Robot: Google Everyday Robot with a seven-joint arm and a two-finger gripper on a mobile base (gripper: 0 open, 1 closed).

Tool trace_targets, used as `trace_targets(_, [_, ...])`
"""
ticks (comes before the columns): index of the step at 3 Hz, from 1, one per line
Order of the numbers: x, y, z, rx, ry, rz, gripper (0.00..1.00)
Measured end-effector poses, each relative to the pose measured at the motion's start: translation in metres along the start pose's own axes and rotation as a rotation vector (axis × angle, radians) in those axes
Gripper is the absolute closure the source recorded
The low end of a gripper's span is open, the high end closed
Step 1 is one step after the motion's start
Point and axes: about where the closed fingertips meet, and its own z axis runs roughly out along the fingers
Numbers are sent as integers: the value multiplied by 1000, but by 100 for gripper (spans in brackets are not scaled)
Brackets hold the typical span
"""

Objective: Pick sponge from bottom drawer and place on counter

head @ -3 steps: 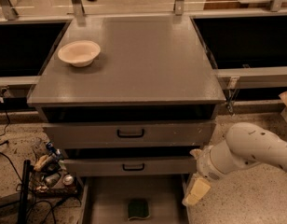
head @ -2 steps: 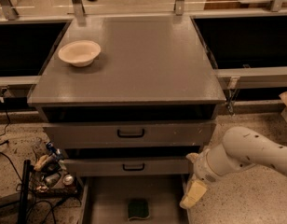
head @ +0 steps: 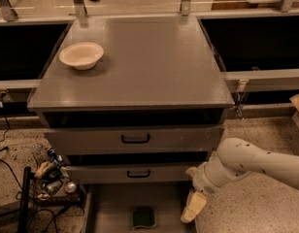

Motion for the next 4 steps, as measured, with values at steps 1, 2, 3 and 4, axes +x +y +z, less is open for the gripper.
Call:
trace_targets(1, [0,0,0,0,0,0,0])
trace_targets(2, [5,-4,20,0,-27,11,0])
trace_targets(3, [11,-15,43,-11,-72,17,0])
trace_targets(4, [11,-15,43,-11,-72,17,0])
